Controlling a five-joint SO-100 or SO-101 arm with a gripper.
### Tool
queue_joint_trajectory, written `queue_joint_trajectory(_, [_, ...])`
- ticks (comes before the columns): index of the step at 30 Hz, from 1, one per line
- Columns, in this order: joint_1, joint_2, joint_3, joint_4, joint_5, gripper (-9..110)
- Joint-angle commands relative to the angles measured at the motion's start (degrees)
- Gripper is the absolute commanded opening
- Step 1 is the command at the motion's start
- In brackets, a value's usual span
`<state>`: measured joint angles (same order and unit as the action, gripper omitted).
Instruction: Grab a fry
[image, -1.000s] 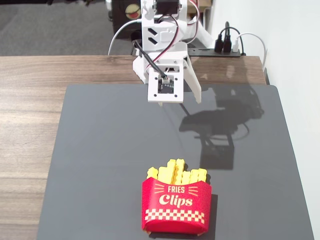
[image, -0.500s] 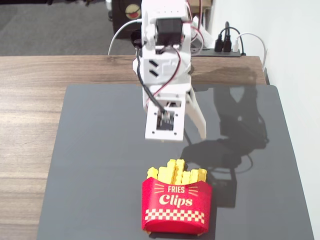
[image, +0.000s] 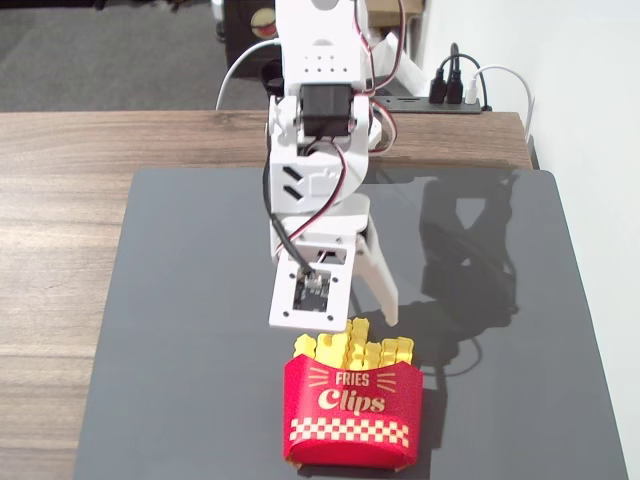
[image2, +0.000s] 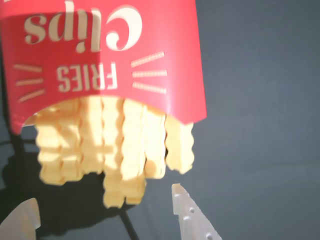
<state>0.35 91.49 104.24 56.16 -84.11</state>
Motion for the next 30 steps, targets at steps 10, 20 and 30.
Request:
queue_joint_trajectory(10, [-1.7,-3.7,-3.2,-2.9,0.4,30])
queue_joint_trajectory(20, [-3.1,-4.8,-3.2,-4.0,2.0,20])
queue_joint_trajectory(30, [-3.1,-5.9,-2.6,-5.2,2.6,12])
